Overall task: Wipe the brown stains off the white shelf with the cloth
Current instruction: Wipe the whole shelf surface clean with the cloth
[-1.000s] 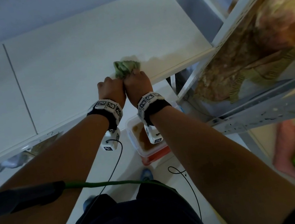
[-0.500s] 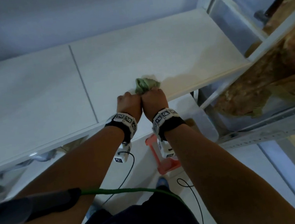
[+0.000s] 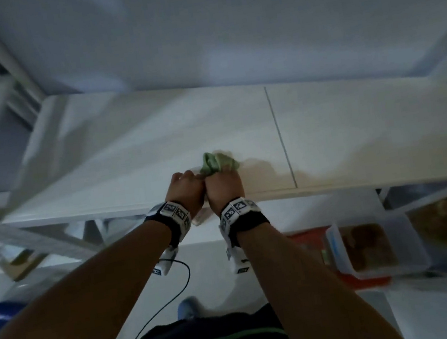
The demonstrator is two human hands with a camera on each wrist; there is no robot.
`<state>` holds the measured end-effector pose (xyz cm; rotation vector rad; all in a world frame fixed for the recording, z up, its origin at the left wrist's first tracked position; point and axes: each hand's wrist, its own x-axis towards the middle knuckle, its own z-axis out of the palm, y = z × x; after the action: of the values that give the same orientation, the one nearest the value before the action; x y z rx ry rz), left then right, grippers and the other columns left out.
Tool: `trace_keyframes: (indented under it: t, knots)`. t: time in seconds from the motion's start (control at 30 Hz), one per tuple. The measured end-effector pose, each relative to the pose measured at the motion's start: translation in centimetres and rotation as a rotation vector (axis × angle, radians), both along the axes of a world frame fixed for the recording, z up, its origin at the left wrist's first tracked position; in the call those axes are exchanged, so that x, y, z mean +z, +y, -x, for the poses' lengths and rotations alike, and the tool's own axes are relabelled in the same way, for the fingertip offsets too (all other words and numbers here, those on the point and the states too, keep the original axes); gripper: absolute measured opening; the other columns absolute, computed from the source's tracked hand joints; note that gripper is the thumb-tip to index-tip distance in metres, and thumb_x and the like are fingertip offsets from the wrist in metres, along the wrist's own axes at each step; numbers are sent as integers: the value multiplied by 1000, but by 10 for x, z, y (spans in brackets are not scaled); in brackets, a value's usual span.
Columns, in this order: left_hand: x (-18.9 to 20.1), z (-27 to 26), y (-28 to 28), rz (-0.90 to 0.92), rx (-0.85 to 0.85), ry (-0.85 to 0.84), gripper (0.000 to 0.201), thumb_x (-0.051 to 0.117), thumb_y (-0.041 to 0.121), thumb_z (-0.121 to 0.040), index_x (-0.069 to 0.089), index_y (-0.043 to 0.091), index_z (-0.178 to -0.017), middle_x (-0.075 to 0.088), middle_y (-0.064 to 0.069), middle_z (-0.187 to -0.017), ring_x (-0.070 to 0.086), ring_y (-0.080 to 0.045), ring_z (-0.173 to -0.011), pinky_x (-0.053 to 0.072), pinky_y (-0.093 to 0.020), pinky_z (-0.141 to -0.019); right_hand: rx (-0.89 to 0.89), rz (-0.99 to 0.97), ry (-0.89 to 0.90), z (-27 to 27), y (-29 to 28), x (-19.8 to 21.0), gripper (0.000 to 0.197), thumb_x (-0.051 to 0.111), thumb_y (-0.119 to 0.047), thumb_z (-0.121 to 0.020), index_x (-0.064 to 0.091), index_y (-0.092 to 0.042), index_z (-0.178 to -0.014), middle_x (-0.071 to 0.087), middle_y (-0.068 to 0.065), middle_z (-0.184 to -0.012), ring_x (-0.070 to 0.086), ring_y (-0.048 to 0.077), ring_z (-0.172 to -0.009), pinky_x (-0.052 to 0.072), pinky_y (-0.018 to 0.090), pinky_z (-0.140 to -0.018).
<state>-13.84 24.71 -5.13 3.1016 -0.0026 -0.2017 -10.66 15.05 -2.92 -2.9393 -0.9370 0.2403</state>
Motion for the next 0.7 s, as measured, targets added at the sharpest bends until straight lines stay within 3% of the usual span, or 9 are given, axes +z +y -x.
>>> trace_keyframes:
  t: [0.2,0.4,0.5,0.7]
  knots:
    - [-2,69,108,36,256,-71,37,48,5,-80,65,21,-108,69,-2,-100,56,-30,-98,41,-39,-89,234,45,-34,49,116,3,10,64,-23,-84,70,-16,-81,71,5,-93,58,29,-107,44,35,-85]
    - [1,119,182,47,460,-107,34,50,4,-77,66,22,-101,71,-2,-91,59,-30,-92,43,-39,-86,412,-12,-89,84,203,-7,25,45,-9,-92,69,-13,-87,69,8,-98,52,32,-115,44,37,-85]
    - [0,143,212,40,561,-120,32,54,5,-76,67,22,-100,70,-6,-83,60,-31,-90,45,-40,-84,492,0,-75,102,237,-10,26,45,-8,-92,69,-15,-85,70,6,-95,57,31,-108,45,36,-82]
    - [-3,153,241,44,600,-191,40,55,6,-74,71,27,-104,66,-6,-78,55,-31,-92,40,-39,-82,591,105,-72,111,263,-8,17,55,-14,-85,69,-20,-79,70,3,-84,59,29,-96,46,34,-78]
